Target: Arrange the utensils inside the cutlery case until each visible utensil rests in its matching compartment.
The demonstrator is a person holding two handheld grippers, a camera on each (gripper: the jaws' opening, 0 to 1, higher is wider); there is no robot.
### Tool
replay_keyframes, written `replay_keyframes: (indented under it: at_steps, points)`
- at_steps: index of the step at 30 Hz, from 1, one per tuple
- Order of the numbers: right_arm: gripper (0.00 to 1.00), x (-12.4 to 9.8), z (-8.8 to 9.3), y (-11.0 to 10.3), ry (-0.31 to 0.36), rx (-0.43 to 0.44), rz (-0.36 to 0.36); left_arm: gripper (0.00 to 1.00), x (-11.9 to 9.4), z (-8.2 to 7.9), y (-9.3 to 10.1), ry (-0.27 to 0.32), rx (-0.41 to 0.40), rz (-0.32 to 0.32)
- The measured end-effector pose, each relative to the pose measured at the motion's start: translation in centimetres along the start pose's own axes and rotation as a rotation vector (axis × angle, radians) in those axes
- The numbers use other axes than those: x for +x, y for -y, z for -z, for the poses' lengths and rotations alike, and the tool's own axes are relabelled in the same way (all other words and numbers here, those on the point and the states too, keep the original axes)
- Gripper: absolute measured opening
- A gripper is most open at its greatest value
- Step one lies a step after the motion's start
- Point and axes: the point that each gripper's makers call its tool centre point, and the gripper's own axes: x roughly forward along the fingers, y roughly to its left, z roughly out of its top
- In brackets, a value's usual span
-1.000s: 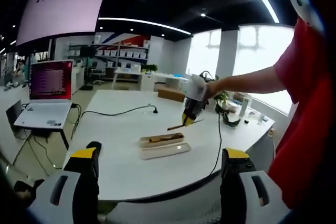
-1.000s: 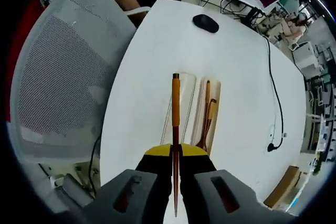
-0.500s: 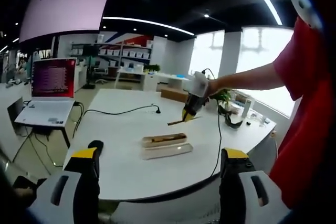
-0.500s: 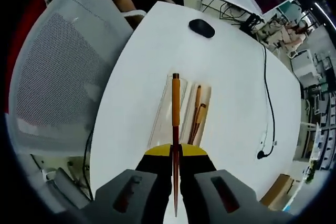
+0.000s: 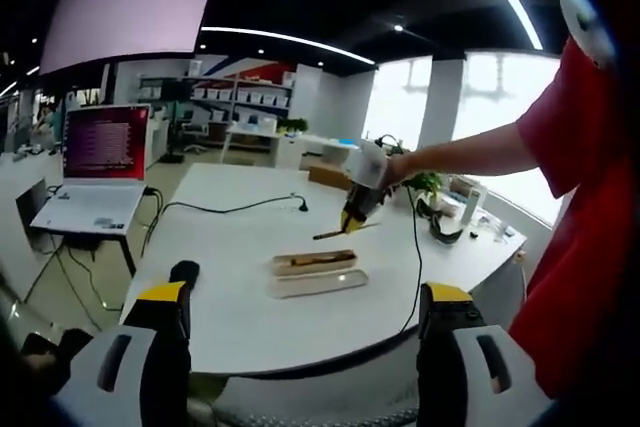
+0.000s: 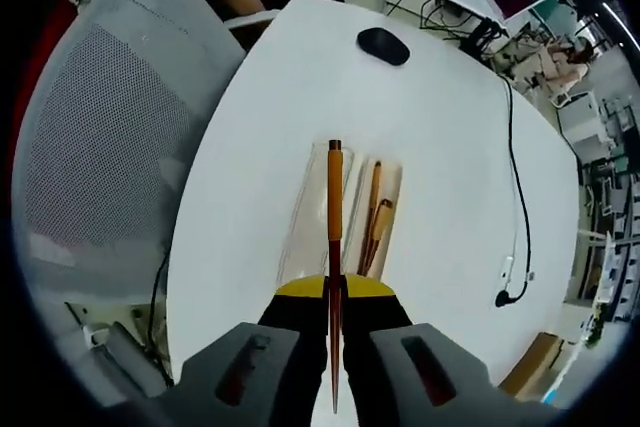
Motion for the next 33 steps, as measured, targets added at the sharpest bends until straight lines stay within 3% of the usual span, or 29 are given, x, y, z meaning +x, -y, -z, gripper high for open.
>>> replay_keyframes:
  at_steps: [8, 11, 16, 24, 33]
  points:
    - [0.01, 1.3, -0.4, 0.5, 0.035, 0.067, 0.018, 0.95, 0.9, 1.1, 1.1, -0.041, -0.003, 0.033]
    - [0.01, 1.1, -1.0, 1.7, 0.079, 0.115, 0.032, 0.95, 1.3, 1.0, 1.3, -0.050, 0.021, 0.045]
    - [0.01, 1.0, -1.3, 2.7, 0.093, 0.153, 0.021, 0.94, 1.3, 0.5, 0.2, -0.038, 0.019, 0.028]
    - [0.01, 2.0, -2.1, 4.0, 0.132, 0.126, 0.043, 0.93, 1.0, 1.1, -0.4, -0.058, 0.015, 0.007]
    - [0.01, 4.4, -1.3, 4.9, 0.115, 0.103, 0.085, 0.93, 0.9, 1.3, -0.3, -0.063, 0.001, -0.007]
